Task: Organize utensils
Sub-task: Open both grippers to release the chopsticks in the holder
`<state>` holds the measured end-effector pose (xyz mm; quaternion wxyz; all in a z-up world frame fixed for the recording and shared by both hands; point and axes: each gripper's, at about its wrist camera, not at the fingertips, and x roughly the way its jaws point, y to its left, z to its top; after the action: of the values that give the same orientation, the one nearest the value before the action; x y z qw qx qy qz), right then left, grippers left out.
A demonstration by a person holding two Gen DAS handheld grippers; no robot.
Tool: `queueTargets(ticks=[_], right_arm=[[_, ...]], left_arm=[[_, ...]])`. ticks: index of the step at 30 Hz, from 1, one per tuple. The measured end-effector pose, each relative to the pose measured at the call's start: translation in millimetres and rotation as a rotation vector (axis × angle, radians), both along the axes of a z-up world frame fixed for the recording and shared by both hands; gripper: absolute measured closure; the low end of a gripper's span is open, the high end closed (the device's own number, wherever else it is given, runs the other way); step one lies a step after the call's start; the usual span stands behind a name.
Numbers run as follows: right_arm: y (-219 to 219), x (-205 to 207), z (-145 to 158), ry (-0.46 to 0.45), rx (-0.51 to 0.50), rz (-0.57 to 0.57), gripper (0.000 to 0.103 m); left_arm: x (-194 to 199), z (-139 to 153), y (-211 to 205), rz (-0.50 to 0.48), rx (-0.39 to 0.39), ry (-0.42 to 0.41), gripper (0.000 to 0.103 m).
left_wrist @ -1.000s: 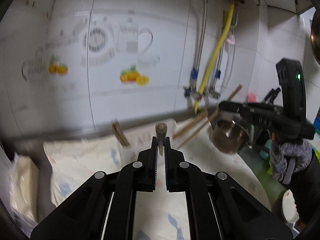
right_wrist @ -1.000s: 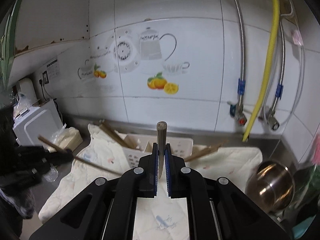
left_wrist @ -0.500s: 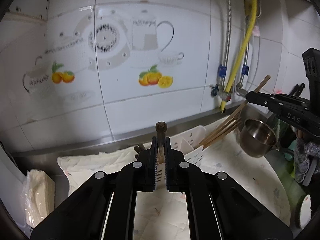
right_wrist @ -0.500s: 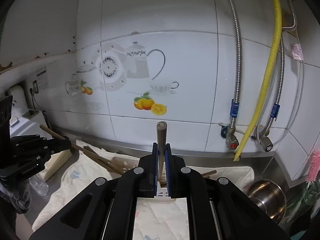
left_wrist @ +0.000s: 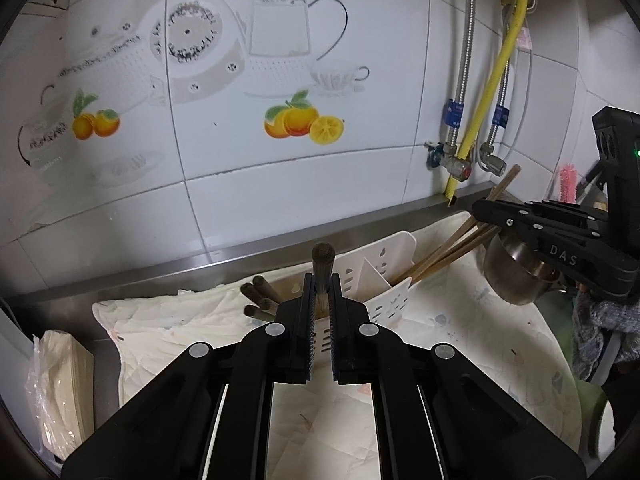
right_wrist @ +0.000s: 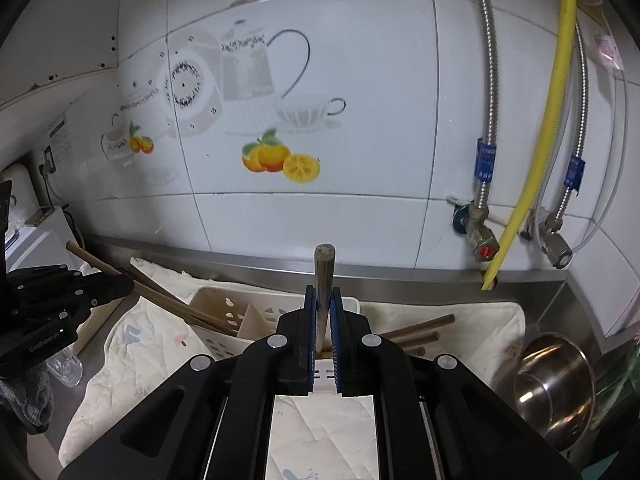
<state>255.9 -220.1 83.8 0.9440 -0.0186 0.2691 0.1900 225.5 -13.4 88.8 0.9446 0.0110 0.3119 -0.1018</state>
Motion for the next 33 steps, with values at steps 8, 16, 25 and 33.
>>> queueTargets(ticks=[8,16,25,33], right_arm=[[4,7,-12,0.019,0.0,0.005,0.095],[0,-6,-3,-0.026,0.002,-0.005,0.074],[-7,-43,10,-0.108,-0.014,-0.03,0.053],[-7,-90,5,-0.177,-0.053,-0.062,0.035]], left_arm=[[3,-9,-3,-0.001,-0.001,0.014,0.097],[-7,-4,0,0.003,-0.023,-0.016,0.092],[-46,11,5,0.019,-0.046,-0.092,0.061],[-92,11,17,0.047,-0.057,-0.155,0.032]])
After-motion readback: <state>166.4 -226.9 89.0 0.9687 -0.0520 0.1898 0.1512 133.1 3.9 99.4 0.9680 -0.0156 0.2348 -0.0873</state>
